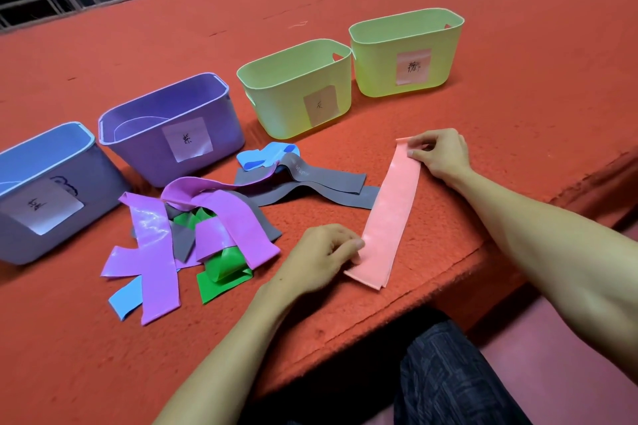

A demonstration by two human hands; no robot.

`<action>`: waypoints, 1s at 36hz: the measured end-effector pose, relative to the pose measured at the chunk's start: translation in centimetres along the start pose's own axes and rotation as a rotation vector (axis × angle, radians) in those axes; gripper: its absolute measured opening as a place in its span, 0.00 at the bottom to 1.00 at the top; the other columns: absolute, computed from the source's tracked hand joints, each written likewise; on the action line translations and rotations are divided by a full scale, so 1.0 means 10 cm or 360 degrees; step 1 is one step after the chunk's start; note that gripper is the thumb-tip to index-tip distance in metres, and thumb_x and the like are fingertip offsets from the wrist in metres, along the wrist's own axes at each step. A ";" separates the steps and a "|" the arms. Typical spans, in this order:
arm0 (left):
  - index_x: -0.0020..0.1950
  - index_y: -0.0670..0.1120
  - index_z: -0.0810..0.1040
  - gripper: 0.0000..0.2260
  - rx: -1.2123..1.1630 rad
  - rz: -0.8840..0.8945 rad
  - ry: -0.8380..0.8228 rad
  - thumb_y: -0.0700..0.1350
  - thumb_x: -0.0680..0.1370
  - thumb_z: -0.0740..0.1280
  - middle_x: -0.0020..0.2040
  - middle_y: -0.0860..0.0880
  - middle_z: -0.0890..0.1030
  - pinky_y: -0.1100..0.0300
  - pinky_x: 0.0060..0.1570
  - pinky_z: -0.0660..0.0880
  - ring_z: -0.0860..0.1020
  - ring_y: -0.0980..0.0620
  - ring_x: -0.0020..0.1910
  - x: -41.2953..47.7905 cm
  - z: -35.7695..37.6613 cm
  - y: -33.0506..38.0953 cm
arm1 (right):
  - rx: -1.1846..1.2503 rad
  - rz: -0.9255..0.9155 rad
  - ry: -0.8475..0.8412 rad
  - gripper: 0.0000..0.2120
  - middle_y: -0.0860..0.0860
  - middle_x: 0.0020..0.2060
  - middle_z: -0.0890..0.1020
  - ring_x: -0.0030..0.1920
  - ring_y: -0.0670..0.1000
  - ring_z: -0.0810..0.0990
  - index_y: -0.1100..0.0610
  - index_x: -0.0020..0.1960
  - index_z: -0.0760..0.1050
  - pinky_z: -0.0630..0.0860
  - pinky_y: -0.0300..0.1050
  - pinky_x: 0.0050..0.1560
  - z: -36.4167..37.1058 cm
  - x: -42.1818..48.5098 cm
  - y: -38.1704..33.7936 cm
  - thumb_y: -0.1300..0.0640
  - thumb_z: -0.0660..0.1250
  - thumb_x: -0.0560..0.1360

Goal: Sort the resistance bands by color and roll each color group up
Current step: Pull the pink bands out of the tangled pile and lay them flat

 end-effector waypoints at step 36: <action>0.68 0.52 0.71 0.32 -0.0357 0.0094 0.0096 0.34 0.68 0.76 0.66 0.55 0.76 0.66 0.52 0.74 0.75 0.61 0.63 -0.30 -0.18 0.27 | 0.0872 -0.0493 -0.0119 0.12 0.52 0.43 0.83 0.36 0.45 0.81 0.63 0.52 0.81 0.82 0.43 0.41 -0.79 -0.11 -2.02 0.68 0.74 0.69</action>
Point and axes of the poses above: each hand's wrist, its own x-axis towards the middle knuckle, its own z-axis out of the palm, y = z × x, the point moved 6 cm from there along x, towards the middle knuckle
